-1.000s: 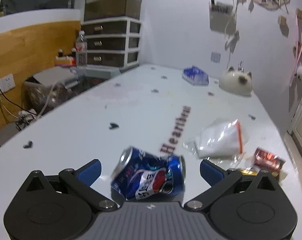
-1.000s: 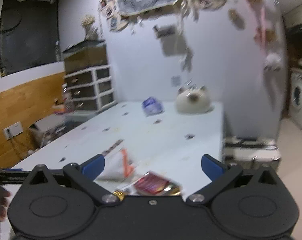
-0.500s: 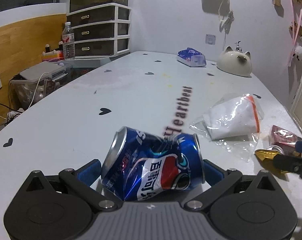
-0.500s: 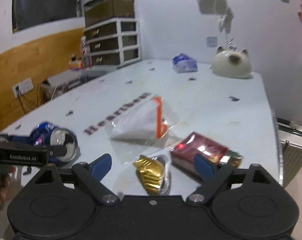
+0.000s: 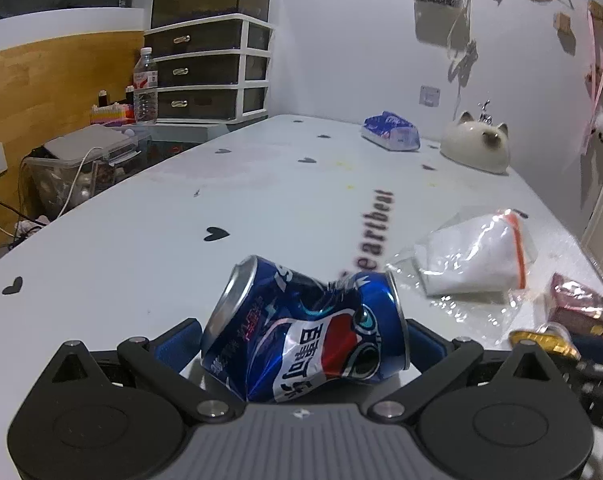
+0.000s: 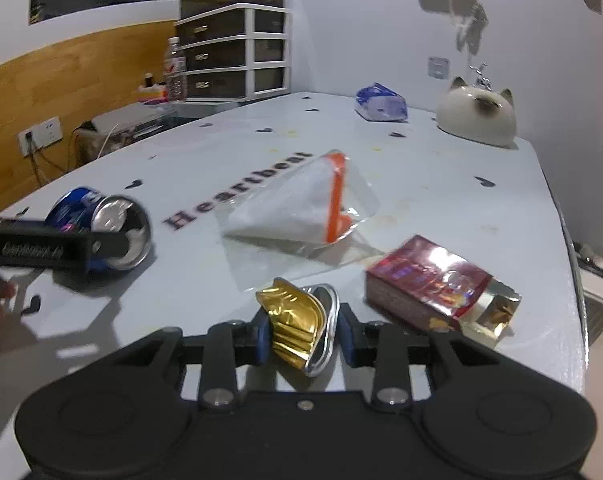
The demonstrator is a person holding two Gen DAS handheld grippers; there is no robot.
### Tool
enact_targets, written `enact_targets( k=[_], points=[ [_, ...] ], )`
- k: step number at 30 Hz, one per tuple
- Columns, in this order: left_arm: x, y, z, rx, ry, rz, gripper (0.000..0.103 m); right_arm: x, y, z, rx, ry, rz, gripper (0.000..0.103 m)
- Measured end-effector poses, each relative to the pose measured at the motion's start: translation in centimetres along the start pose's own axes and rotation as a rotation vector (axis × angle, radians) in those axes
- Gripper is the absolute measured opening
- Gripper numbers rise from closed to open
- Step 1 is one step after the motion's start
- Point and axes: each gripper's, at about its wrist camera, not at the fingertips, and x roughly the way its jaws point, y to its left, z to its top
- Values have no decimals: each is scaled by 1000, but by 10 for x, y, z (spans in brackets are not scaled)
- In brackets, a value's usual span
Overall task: Collect trash
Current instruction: 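Grasp the blue Pepsi can with the left tool while the right tool grasps the gold foil wrapper, then carry the Pepsi can and gold wrapper in both tools toward the wastebasket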
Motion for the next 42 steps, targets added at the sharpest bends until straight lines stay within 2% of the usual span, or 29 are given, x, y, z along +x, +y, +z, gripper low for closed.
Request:
enact_targets(
  k=[5, 15, 20, 27, 35, 42],
  points=[
    [-9, -8, 0, 34, -33, 1, 101, -8, 8, -4, -1, 3, 30, 34],
    [-36, -25, -9, 34, -24, -39, 99, -41, 8, -12, 54, -18, 62, 34],
    [-58, -42, -29, 95, 8, -66, 99, -73, -2, -23, 115, -47, 73, 34],
    [-112, -64, -73, 185, -4, -171, 99, -115, -14, -52, 197, -55, 98, 34],
    [-159, -82, -112, 198, 14, -265, 100, -148, -16, -90, 262, -32, 127, 34],
    [-187, -89, -123, 275, -29, -253, 103, -168, -24, -103, 308, -41, 133, 34]
  ],
)
